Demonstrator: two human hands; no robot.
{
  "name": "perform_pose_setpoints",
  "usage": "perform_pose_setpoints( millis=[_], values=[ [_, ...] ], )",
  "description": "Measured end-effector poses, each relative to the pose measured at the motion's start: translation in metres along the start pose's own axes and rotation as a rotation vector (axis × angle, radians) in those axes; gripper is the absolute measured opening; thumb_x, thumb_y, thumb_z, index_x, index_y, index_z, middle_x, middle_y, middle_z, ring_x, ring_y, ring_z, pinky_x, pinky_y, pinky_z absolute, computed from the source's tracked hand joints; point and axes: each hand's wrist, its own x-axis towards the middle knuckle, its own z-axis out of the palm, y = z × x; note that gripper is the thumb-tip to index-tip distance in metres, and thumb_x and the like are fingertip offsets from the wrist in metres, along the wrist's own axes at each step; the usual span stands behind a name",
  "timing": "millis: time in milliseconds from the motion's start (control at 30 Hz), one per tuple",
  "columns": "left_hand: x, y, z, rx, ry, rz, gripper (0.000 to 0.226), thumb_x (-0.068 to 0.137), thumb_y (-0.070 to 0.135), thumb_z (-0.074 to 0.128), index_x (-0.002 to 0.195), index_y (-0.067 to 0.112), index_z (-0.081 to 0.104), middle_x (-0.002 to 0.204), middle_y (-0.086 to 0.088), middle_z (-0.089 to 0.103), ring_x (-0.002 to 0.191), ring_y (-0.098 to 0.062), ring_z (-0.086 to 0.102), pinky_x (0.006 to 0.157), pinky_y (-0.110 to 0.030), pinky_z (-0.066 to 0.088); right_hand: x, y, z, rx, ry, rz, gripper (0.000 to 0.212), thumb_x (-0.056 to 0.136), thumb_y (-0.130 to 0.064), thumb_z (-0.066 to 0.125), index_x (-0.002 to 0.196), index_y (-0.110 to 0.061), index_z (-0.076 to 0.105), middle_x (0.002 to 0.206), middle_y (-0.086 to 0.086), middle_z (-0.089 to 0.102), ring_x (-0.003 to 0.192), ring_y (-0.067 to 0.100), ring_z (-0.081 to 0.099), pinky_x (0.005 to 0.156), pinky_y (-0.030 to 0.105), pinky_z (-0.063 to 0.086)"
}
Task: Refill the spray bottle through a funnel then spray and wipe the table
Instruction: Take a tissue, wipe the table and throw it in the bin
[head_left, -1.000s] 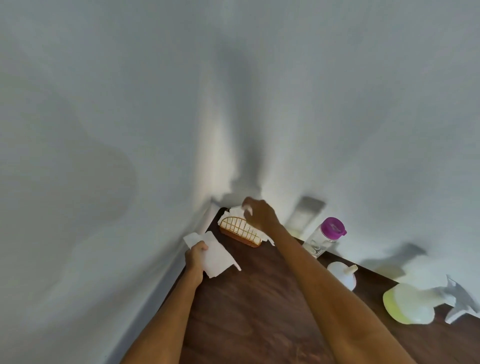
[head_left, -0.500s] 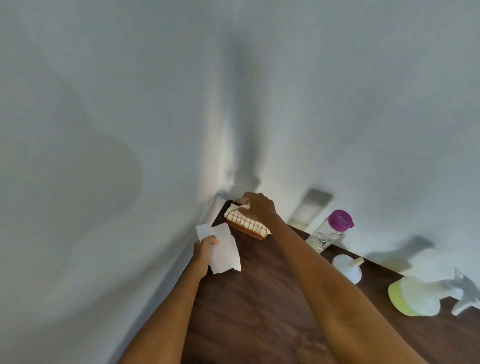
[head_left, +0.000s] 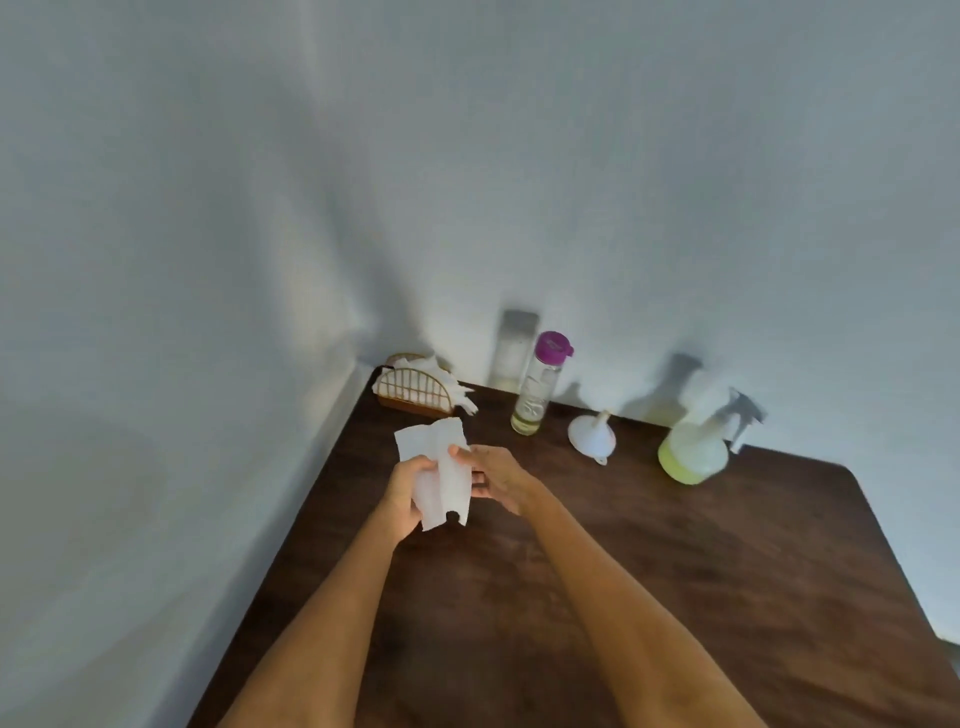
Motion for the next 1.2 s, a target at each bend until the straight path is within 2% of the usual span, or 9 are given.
perform_pose_setpoints(
  millis=[167,267,367,500,600,800,933,1033,1200],
  values=[
    [-0.035,-0.081,0.024,0.356,0.097,-0.059,0.043,0.077,0.016,0.074,0.117,0.009,0.057,0.114,-0.013,0.062,0.104,-0.031,0.06,0.096,-0.047,0.05,-0.072,0.066,-0.042,0.155,0.198,-0.096,0.011,0.085,-0.015,0.067,0.093,-0.011,0.061,0.106,0.01,0.065,0.095,0.023,0.063,0.086,0.039,0.054],
    [-0.072,-0.126,0.044,0.463,0.164,0.022,0.019,0.083,0.009,0.069,0.099,0.008,0.059,0.1,-0.012,0.064,0.088,-0.026,0.063,0.074,-0.035,0.057,-0.11,0.114,-0.071,0.159,0.376,-0.094,0.009,0.086,-0.014,0.065,0.092,-0.012,0.06,0.106,0.012,0.065,0.096,0.027,0.066,0.081,0.041,0.058],
    [-0.095,-0.168,0.053,0.617,0.185,0.159,0.009,0.085,0.001,0.064,0.09,0.005,0.059,0.092,-0.019,0.066,0.063,-0.019,0.062,0.049,-0.019,0.054,-0.154,0.144,-0.11,0.136,0.83,-0.174,0.005,0.088,-0.008,0.06,0.092,-0.007,0.062,0.101,0.014,0.065,0.098,0.03,0.063,0.081,0.038,0.052],
    [-0.118,-0.211,0.047,0.861,0.241,0.32,0.009,0.083,0.005,0.06,0.083,0.015,0.059,0.088,-0.013,0.071,0.07,-0.024,0.067,0.073,-0.04,0.057,-0.214,0.15,-0.162,-0.023,1.196,-0.315,0.029,0.09,0.007,0.047,0.115,0.004,0.062,0.113,0.018,0.065,0.108,0.03,0.059,0.092,0.029,0.045],
    [-0.134,-0.226,0.044,0.962,0.293,0.38,0.008,0.084,0.009,0.057,0.088,0.014,0.061,0.087,-0.01,0.071,0.08,-0.029,0.067,0.078,-0.038,0.054,-0.227,0.165,-0.177,-0.326,1.112,-0.445,0.036,0.088,0.012,0.04,0.116,0.005,0.061,0.117,0.02,0.064,0.112,0.032,0.059,0.098,0.022,0.041],
    [-0.146,-0.236,0.042,1.087,0.339,0.469,0.014,0.089,0.011,0.053,0.1,0.009,0.061,0.091,-0.011,0.07,0.085,-0.029,0.066,0.074,-0.036,0.051,-0.217,0.241,-0.133,-0.9,0.374,-0.291,0.05,0.089,-0.035,0.059,0.13,-0.006,0.054,0.14,0.012,0.05,0.135,0.026,0.041,0.114,0.033,0.026],
    [-0.142,-0.23,0.039,1.162,0.363,0.535,0.015,0.091,0.012,0.051,0.102,0.008,0.061,0.087,-0.012,0.071,0.082,-0.03,0.066,0.07,-0.037,0.051,-0.208,0.25,-0.13,-0.844,0.772,-0.449,0.04,0.091,-0.027,0.056,0.124,-0.003,0.059,0.138,0.014,0.052,0.132,0.027,0.046,0.111,0.034,0.033],
    [-0.139,-0.226,0.039,1.164,0.364,0.54,0.016,0.091,0.012,0.05,0.101,0.007,0.061,0.083,-0.012,0.07,0.08,-0.032,0.065,0.069,-0.037,0.049,-0.204,0.24,-0.131,-0.814,0.735,-0.345,0.04,0.099,-0.021,0.042,0.137,-0.005,0.045,0.149,0.011,0.038,0.142,0.022,0.03,0.117,0.026,0.018],
    [-0.133,-0.224,0.038,1.188,0.328,0.532,0.015,0.091,0.012,0.05,0.101,0.008,0.061,0.082,-0.012,0.069,0.08,-0.031,0.065,0.069,-0.036,0.048,-0.191,0.243,-0.116,-0.934,0.67,-0.321,0.049,0.083,-0.029,0.066,0.125,-0.007,0.055,0.13,0.014,0.054,0.125,0.033,0.046,0.105,0.043,0.036]
  ],
)
